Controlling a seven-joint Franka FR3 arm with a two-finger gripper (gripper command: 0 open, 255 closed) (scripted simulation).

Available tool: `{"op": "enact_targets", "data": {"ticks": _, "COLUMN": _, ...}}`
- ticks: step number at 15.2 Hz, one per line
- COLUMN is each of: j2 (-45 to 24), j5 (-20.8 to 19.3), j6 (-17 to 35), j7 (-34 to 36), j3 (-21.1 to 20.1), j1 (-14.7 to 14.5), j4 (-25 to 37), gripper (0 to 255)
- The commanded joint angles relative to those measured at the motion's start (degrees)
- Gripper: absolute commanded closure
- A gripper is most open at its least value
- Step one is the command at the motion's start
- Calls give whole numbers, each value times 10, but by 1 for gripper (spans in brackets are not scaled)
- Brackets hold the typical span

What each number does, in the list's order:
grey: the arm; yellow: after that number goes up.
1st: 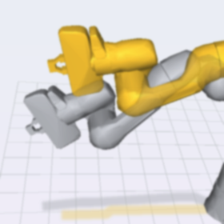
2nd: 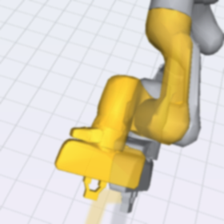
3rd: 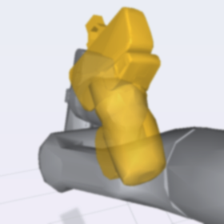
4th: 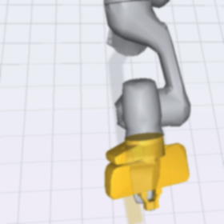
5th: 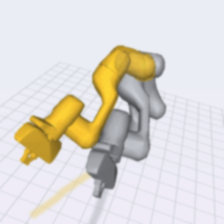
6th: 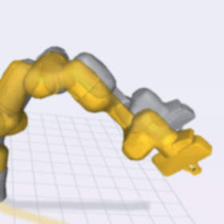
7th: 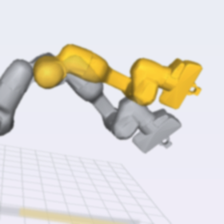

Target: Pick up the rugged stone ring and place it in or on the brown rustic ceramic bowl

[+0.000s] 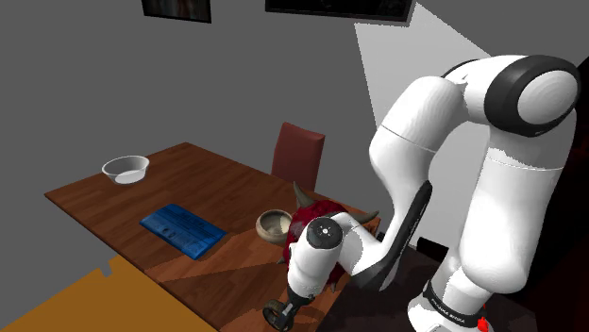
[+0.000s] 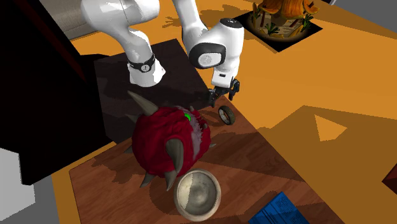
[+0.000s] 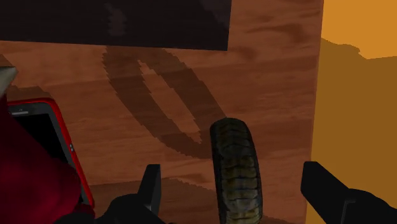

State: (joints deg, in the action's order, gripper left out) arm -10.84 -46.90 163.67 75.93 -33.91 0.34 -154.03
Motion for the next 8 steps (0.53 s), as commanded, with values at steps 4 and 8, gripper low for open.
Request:
{"op": "enact_targets", "data": {"ticks": 4, "j2": -72, "j5": -155, "j6": 2, "j7": 128, "j3": 76, "j1": -66, "j4": 44, "gripper": 0}}
{"op": "enact_targets", "data": {"ticks": 8, "j2": -122, "j5": -236, "j6": 9, "j7": 193, "j3": 120, "j1": -97, "j4": 75, "gripper": 0}}
